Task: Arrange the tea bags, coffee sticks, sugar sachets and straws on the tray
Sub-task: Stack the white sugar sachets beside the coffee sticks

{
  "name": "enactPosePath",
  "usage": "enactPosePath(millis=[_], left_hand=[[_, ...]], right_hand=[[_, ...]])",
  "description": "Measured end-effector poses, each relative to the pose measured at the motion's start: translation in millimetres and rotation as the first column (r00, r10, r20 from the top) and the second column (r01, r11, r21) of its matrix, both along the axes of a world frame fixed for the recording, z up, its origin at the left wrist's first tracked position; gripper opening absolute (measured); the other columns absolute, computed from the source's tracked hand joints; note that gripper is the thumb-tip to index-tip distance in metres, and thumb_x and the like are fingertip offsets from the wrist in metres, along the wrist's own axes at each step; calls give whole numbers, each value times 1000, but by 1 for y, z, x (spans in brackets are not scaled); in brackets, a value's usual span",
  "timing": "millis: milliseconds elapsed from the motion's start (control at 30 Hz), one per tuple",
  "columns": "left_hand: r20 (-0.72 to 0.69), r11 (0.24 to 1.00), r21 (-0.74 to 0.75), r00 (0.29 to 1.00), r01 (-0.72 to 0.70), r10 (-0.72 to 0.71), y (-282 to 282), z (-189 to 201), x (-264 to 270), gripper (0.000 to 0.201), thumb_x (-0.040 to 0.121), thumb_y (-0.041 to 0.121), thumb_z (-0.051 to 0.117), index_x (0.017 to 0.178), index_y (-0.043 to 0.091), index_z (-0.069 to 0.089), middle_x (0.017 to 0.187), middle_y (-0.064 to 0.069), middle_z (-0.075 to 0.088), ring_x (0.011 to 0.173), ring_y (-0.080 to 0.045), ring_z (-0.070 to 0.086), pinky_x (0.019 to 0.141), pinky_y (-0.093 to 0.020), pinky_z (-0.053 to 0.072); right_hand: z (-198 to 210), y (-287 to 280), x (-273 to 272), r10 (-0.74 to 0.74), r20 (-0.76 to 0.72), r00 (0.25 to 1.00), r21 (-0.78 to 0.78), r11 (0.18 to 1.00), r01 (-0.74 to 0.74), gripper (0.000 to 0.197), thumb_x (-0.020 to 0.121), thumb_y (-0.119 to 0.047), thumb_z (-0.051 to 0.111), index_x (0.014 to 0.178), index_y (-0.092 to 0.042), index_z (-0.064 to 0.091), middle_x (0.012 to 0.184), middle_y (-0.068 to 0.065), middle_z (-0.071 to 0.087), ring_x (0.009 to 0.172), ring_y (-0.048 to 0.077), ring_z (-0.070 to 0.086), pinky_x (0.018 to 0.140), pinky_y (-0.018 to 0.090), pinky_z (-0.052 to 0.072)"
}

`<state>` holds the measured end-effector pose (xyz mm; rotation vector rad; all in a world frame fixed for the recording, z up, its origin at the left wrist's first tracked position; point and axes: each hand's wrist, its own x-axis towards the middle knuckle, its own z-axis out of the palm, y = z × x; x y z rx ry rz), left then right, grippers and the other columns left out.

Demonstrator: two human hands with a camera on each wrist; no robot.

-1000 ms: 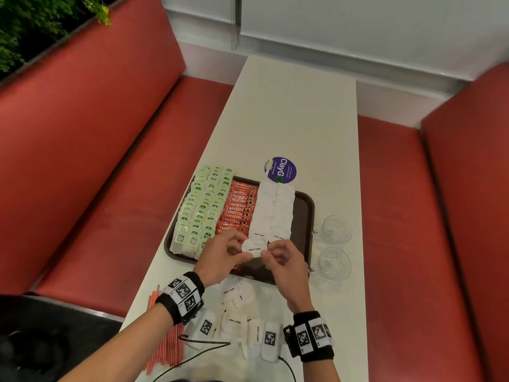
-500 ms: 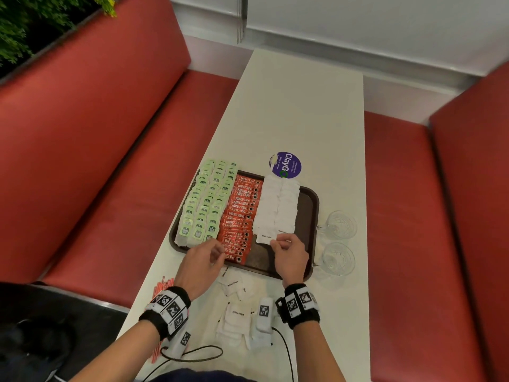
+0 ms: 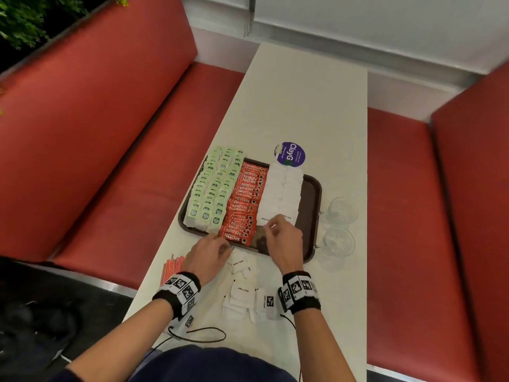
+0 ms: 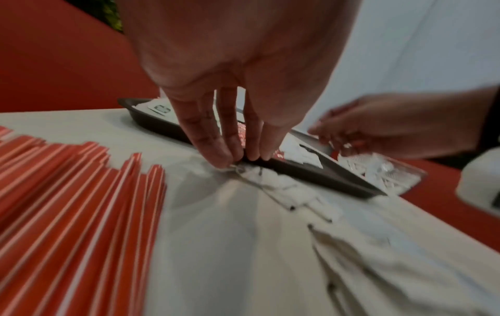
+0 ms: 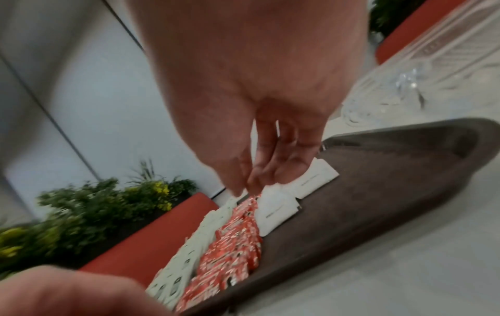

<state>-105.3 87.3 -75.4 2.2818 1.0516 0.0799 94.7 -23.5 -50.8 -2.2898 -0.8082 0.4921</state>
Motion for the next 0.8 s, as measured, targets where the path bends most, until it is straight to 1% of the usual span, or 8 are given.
enactPosePath(millis=[133,200,267,367,467,533,667,800], left_hand=[[-25,997,40,998,64,-63,-16,-10,-7,25,102,38,71,116,20,78,119,1,59,109,-20,61,82,-38,57],[-29,998,20,997,66,-65,-22,-10,-12,24,100,41,72,111,21,79,121,1,58,114,-19,56,86,-36,54],[-40,996,5,996,85,-85,-26,-10,-14,22,98,41,76,107,21,78,122,0,57,115,-20,54,90,-36,53],[-52,995,-50,995,81,-84,-33,-6,-8,24,97,29,78,117,19,68,121,-3,59,114,-23,56,92,-38,51],[-54,987,-155,997,42,-50,-33,-4,2,46,95,16,80,134,16,55,112,-4,62,109,-26,60,87,-35,48],[-50,977,-208,997,48,-60,-28,-5,5,55,92,17,83,140,15,56,108,-1,60,101,-21,59,83,-30,45],[25,969,-204,990,141,-139,-21,-3,1,47,86,26,91,128,15,72,98,5,54,83,-12,54,74,-22,39],[205,940,-316,977,128,-64,-20,12,-11,37,85,33,91,116,23,74,113,4,61,102,-9,63,84,-17,49]], right_hand=[[-1,-22,-39,318,36,948,-201,931,-304,20,101,-47,69,104,-28,74,98,-7,74,90,16,71,77,37,61],[-11,-36,-59,359,117,926,-348,888,-300,30,101,-53,67,114,-26,70,115,-1,66,108,23,64,82,40,58],[-17,-45,-75,315,120,942,-383,890,-249,35,102,-53,67,124,-25,63,124,3,59,118,26,56,84,42,55],[-21,-42,-89,239,65,969,-324,923,-206,30,101,-38,73,121,-24,55,120,4,64,114,28,61,83,41,54],[-27,-35,-91,184,2,983,-255,950,-177,40,95,-24,80,122,-24,50,111,4,70,103,28,68,83,43,57],[-29,-34,-87,179,-65,982,-210,959,-189,46,91,-20,83,123,-24,50,102,1,71,96,25,69,82,43,57],[-20,-42,-73,199,-234,952,7,979,-203,54,83,-9,91,117,-27,54,88,-5,68,81,14,68,78,39,61],[4,-54,-66,233,-353,906,217,963,-163,46,81,-12,95,111,-23,62,96,0,72,91,14,70,80,31,63]])
